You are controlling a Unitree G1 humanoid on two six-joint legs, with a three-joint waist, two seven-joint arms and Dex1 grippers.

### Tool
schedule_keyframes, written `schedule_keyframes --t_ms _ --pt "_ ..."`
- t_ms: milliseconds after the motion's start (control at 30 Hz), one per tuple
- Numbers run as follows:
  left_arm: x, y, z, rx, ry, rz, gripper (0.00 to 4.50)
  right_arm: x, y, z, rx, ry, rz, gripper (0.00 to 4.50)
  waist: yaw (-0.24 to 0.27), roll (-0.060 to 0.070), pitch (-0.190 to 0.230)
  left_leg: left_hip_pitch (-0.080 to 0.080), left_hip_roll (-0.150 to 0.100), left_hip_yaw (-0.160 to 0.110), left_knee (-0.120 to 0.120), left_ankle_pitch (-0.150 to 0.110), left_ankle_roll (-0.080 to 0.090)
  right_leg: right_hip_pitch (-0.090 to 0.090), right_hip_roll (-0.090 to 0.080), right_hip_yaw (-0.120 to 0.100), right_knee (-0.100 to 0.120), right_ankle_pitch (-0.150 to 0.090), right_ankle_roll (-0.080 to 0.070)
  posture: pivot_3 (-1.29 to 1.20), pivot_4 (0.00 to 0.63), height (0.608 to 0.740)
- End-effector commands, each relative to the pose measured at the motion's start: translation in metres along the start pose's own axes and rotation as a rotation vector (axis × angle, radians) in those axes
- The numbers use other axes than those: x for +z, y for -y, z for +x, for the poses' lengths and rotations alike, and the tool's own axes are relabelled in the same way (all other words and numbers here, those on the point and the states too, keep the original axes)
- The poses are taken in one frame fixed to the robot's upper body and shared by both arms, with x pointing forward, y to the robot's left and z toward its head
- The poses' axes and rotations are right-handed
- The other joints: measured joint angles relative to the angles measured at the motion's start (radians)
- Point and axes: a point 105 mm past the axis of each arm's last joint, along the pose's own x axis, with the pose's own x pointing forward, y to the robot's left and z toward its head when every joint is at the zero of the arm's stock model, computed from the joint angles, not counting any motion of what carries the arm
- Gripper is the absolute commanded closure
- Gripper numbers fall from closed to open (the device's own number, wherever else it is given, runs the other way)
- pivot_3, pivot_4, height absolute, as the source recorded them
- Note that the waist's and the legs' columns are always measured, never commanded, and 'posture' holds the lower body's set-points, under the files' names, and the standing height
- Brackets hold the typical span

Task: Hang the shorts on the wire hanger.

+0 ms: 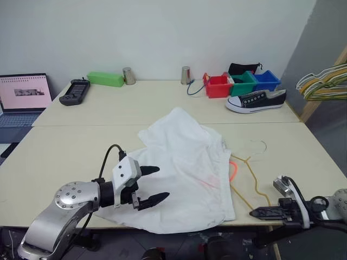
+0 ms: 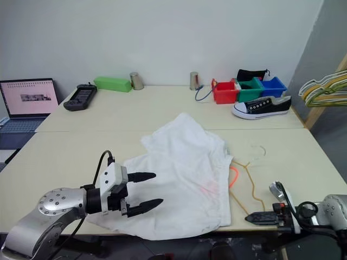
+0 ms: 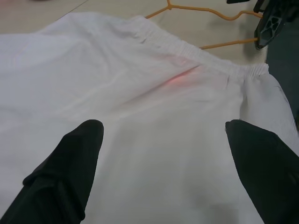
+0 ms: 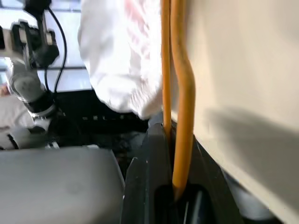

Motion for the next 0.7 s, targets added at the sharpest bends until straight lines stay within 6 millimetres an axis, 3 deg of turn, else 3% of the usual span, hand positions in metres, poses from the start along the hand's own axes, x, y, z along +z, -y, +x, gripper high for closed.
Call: schedule_keyframes --t_ms 33,167,333,433,600,700 --pt "0.008 -0.001 0.000 -0.011 0.014 0.051 0.07 0.030 -0.017 -0.004 0.010 0.099 -0.089 4.50 -0.001 0.001 0.000 0.000 0.000 0.000 0.000 0.000 0.000 0.000 0.000 0.000 0.000 0.000 0.000 -0.24 0.038 0.740" --pt "0.010 -0.008 -0.001 -0.011 0.012 0.066 0.07 0.048 -0.045 -0.012 0.003 0.108 -0.257 4.50 -0.001 0.004 -0.002 0.000 0.000 0.000 0.000 0.000 0.000 0.000 0.000 0.000 0.000 0.001 0.001 -0.25 0.025 0.740" --pt "0.021 -0.023 -0.005 -0.009 0.013 0.107 0.07 0.069 -0.071 -0.008 -0.126 0.050 -0.689 4.50 -0.002 0.007 -0.004 0.000 0.000 -0.001 0.001 0.000 0.000 0.000 0.001 0.000 0.001 0.001 0.000 -0.26 0.014 0.740" --pt "0.048 -0.038 -0.011 -0.011 0.052 0.155 0.07 0.098 -0.079 0.003 -0.242 0.073 -0.973 4.50 -0.007 0.007 -0.004 0.000 0.000 0.000 0.001 0.000 0.000 -0.001 0.001 0.000 0.000 0.001 0.001 -0.25 0.008 0.740" --pt "0.115 -0.085 -0.034 0.092 0.125 0.296 0.07 0.146 -0.093 0.028 -0.430 0.143 -1.386 4.50 -0.027 0.006 -0.005 0.000 0.000 -0.001 0.001 0.001 0.000 0.000 0.001 0.000 0.000 0.005 0.009 -0.23 0.004 0.740" --pt "0.135 -0.104 -0.045 0.134 0.111 0.369 0.07 0.165 -0.099 0.039 -0.509 0.196 -1.538 4.50 -0.037 0.006 -0.005 -0.001 -0.001 -0.002 0.002 0.001 0.000 -0.001 0.001 0.000 0.000 0.006 0.010 -0.21 0.002 0.740"
